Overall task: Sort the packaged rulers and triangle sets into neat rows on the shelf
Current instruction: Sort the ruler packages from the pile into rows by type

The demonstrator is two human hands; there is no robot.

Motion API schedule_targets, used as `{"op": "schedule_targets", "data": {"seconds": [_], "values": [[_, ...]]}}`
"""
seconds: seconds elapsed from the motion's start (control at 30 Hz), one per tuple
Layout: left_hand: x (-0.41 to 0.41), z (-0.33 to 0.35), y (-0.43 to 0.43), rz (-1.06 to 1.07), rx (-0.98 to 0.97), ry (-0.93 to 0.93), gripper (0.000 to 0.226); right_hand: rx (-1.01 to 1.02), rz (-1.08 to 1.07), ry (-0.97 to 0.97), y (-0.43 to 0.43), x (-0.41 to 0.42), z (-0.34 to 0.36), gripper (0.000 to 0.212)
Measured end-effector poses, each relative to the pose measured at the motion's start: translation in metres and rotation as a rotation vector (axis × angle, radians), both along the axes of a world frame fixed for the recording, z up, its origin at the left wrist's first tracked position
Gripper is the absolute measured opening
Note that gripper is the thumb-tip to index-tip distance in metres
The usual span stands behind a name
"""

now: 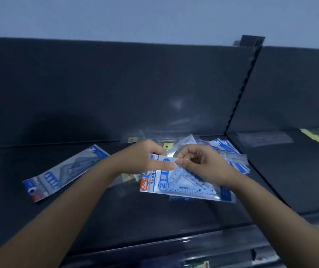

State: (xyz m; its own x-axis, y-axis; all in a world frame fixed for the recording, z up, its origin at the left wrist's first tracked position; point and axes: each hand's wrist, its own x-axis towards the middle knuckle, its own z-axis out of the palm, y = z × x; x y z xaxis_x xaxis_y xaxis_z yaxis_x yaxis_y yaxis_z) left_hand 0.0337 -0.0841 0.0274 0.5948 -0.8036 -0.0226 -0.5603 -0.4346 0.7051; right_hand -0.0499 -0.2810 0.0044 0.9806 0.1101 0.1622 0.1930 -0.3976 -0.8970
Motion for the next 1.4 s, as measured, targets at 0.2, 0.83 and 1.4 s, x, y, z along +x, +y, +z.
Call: {"op": "schedule_targets", "data": {"seconds": [0.2,0.83,1.4], "values": [[-0.038,0.003,-0.088,0.013,-0.068,-0.126,0.028,-0.089,0.028,0.161,-0.089,-0.061,0.013,0.019],[-0.060,-0.006,-0.330,0.200,-0.022,0.038,0.018,-0.067,-0.132,0.170,-0.359,-0.157,0.013,0.010],[0.042,-0.042,-0.432,0.107,0.070,-0.240,0.028,-0.124,-0.134,0.261,-0.446,-0.067,-0.003,0.012]]}}
